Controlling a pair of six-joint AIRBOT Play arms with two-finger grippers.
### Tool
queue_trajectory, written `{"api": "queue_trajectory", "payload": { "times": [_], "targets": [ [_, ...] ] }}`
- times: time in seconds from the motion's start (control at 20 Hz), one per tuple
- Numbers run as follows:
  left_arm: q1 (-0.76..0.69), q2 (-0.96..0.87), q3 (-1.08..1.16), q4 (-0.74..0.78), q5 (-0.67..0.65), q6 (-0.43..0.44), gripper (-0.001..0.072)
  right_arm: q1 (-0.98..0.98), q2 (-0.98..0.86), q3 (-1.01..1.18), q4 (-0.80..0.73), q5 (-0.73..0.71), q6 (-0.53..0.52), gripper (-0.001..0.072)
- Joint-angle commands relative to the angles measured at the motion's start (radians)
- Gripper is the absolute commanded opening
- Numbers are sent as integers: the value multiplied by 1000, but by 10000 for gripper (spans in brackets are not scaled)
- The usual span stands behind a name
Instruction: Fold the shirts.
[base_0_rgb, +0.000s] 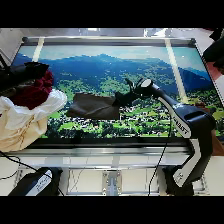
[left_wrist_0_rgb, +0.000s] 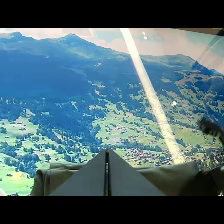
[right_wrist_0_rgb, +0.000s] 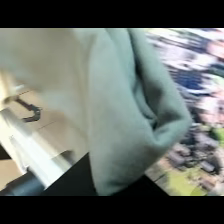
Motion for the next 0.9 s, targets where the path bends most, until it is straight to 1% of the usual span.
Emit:
{"api": "queue_trajectory", "payload": {
  "times": [0.0, 0.15, 0.25, 0.35, 0.65, 0.85],
  "targets": [
    [1, 1, 0, 0, -6, 0, 15, -52, 68, 113, -108, 86, 29, 10],
    [1, 1, 0, -1, -6, 0, 15, -153, 164, 172, -313, 126, 126, 11],
    [1, 1, 0, -1, -6, 0, 15, -243, 222, 172, -416, 203, 149, 9],
    [1, 1, 0, -1, -6, 0, 15, -333, 265, 172, -486, 266, 171, 9],
    [1, 1, 0, 0, -6, 0, 16, -634, 405, 167, -599, 296, 184, 9],
    [1, 1, 0, 0, -6, 0, 15, -887, 520, 133, -658, 369, 145, 8]
  ]
}}
